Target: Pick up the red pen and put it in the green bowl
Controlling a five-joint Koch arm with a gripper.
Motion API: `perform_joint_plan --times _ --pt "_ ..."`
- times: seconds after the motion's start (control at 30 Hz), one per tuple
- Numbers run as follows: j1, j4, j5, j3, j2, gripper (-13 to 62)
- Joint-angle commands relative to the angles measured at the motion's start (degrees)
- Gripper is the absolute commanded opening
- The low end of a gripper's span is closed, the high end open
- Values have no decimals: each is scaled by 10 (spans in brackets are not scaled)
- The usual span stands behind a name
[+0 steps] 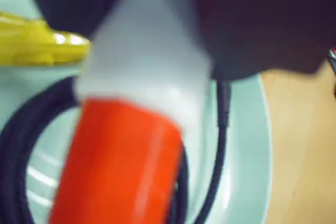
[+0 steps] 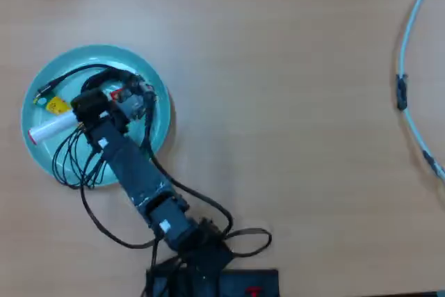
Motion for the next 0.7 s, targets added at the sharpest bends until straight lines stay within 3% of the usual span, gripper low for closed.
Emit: perform_joint_plan --times 0.0,0.67 --pt "-14 -65 16 -25 1 -61" --pt "-57 -116 18 -12 -63 -59"
